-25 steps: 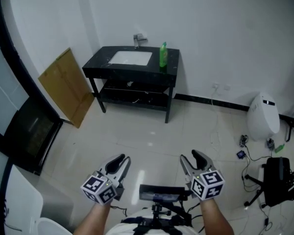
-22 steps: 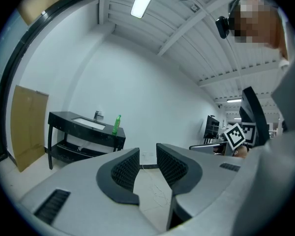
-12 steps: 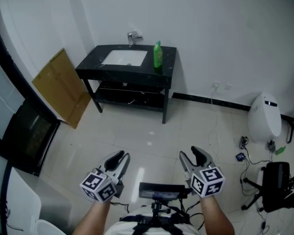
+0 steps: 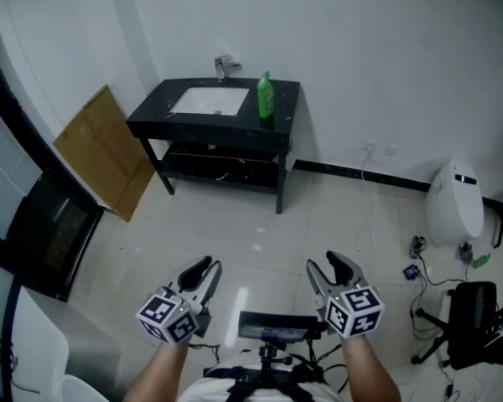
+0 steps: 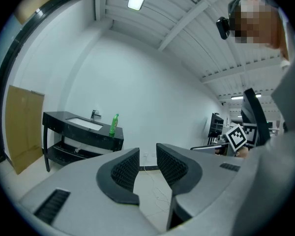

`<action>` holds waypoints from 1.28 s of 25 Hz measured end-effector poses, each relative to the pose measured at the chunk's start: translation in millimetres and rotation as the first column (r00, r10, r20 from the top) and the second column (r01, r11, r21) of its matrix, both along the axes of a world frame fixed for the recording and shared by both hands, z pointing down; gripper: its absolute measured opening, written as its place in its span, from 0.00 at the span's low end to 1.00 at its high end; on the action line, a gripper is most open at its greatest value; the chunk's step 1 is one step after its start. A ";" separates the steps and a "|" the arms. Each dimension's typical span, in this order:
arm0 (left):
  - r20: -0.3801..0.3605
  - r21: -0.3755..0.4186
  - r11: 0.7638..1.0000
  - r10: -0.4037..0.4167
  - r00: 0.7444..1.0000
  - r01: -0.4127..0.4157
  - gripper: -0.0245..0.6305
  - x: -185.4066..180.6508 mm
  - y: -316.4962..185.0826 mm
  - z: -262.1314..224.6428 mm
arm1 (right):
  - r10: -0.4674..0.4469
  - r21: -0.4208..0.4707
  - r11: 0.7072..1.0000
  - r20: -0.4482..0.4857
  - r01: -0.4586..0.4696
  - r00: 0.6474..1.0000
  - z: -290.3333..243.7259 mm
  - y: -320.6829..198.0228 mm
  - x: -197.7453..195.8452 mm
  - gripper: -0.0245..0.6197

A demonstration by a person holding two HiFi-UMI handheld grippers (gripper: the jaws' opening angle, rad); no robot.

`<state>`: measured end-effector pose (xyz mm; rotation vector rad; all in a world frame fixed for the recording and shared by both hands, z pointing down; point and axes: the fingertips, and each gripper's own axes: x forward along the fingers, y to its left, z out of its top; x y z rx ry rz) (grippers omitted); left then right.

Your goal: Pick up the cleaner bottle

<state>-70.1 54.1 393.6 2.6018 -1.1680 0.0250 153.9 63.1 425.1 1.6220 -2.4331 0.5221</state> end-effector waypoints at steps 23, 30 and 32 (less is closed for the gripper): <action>0.007 0.001 1.000 -0.009 1.000 0.009 0.19 25.1 -39.7 1.6 | -0.034 -0.013 0.999 0.022 0.034 0.999 13.2 -39.0 19.6 0.36; -0.016 -0.003 1.000 0.026 1.000 -0.026 0.19 17.8 -73.5 10.1 | -0.015 -0.024 1.000 -0.002 0.015 1.000 13.5 -66.8 5.4 0.36; -0.024 -0.006 1.000 0.027 0.999 -0.027 0.19 7.8 -87.8 12.0 | -0.019 -0.032 0.999 -0.004 0.018 1.000 13.3 -78.1 -5.9 0.36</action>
